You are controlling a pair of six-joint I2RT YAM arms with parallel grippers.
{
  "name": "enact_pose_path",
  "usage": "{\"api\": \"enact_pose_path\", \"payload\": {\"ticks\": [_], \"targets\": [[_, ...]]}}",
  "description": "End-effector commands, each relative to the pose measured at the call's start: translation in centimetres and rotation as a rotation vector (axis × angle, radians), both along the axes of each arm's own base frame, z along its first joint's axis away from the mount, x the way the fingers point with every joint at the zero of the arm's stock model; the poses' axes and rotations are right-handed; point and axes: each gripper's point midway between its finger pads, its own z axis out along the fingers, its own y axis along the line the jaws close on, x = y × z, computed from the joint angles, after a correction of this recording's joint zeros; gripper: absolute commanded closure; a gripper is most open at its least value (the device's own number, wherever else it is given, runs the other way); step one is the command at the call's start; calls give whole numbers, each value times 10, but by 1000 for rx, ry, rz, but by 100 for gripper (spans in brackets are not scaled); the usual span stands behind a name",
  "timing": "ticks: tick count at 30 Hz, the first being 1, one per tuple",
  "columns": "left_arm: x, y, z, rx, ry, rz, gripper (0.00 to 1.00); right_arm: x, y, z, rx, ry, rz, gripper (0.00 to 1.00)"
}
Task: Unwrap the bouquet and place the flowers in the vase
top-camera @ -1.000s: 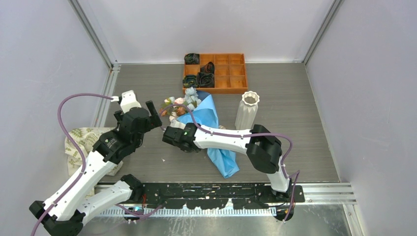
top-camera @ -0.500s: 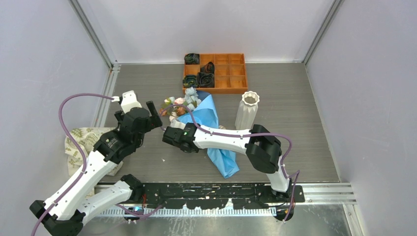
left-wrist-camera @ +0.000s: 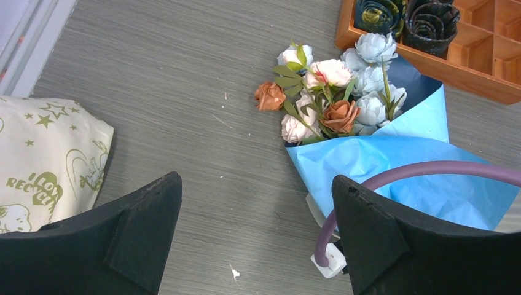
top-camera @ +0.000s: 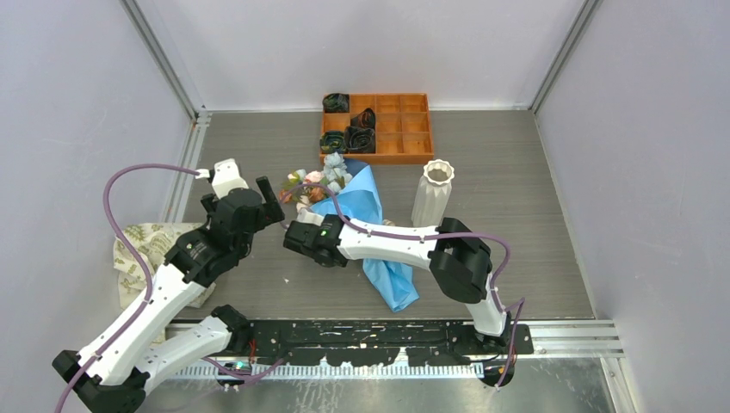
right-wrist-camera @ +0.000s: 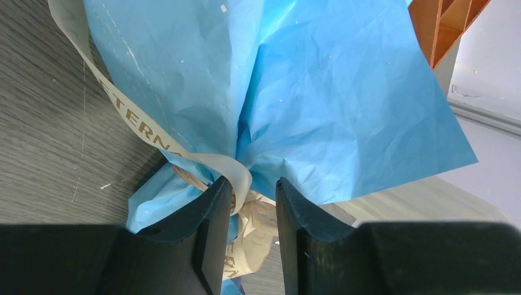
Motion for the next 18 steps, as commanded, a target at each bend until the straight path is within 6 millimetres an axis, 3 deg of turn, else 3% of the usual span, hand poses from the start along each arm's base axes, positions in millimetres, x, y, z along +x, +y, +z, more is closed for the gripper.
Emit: {"api": "enact_pose_path", "payload": {"ticks": [1,4,10,14,18], "targets": [[-3,-3,-6,-7,14,-25,8,5,27,12,120,-36,2,64],[-3,-3,-8,-9,14,-26,8,3,29,5,126,-18,6,69],[3,-23,-17,-39,21,-107,8,6,32,10,154,-44,-7,97],[12,-54,-32,-115,34,-196,6,8,36,45,255,-81,-17,99],[17,-79,-57,-190,75,-252,5,6,36,95,391,-111,-14,99]]}}
